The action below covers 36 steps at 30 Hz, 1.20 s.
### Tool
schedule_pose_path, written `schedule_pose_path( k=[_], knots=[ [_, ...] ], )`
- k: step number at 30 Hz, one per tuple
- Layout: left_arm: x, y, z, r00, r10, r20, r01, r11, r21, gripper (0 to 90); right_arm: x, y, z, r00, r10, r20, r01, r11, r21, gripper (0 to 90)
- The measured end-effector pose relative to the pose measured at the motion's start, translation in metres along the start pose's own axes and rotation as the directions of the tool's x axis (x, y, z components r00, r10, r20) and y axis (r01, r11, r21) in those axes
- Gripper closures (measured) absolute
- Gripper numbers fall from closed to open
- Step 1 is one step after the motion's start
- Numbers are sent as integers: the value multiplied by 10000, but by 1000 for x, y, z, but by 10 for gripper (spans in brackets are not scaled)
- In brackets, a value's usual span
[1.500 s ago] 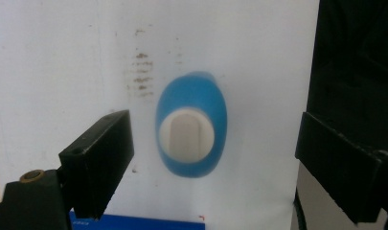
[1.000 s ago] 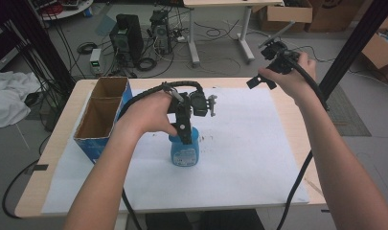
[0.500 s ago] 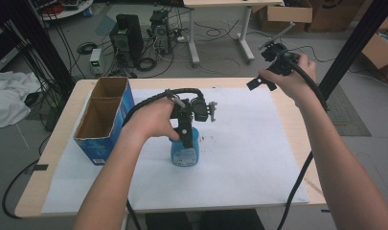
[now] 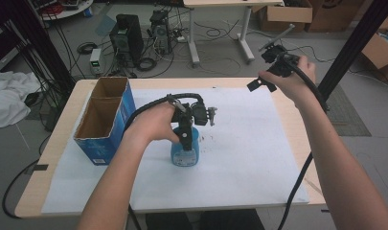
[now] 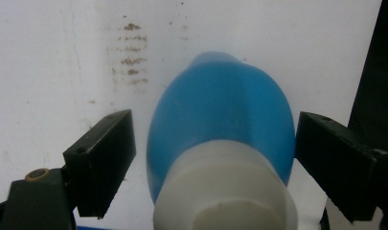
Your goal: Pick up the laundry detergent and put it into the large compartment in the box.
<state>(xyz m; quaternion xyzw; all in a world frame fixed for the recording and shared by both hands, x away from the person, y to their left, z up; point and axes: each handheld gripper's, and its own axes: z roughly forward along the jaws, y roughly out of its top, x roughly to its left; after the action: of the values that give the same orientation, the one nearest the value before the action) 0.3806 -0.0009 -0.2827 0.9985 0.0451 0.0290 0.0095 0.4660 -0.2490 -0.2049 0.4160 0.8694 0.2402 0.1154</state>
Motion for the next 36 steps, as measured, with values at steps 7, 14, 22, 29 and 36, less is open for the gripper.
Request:
schedule_pose_path(
  k=[7,14,22,29,36],
  knots=[
    [0,1,5,10000,13,-14,-13,10000,36,159,-1,0,1,10000,34,-51,-34,10000,-52,181],
    [1,2,6,9999,106,-73,-105,9999,89,203,-1,-1,2,10000,35,-89,-35,10000,12,182],
    [2,3,9,9999,149,-73,-148,9998,163,245,-3,-1,4,9999,76,-110,-76,10000,9,182],
    [2,4,10,9998,200,-53,-199,9996,198,281,-4,-2,7,9998,105,-170,-104,9999,67,182],
    [2,3,10,9998,213,19,-213,9996,206,304,-4,-3,9,9997,132,-187,-129,9998,128,182]
  ],
)
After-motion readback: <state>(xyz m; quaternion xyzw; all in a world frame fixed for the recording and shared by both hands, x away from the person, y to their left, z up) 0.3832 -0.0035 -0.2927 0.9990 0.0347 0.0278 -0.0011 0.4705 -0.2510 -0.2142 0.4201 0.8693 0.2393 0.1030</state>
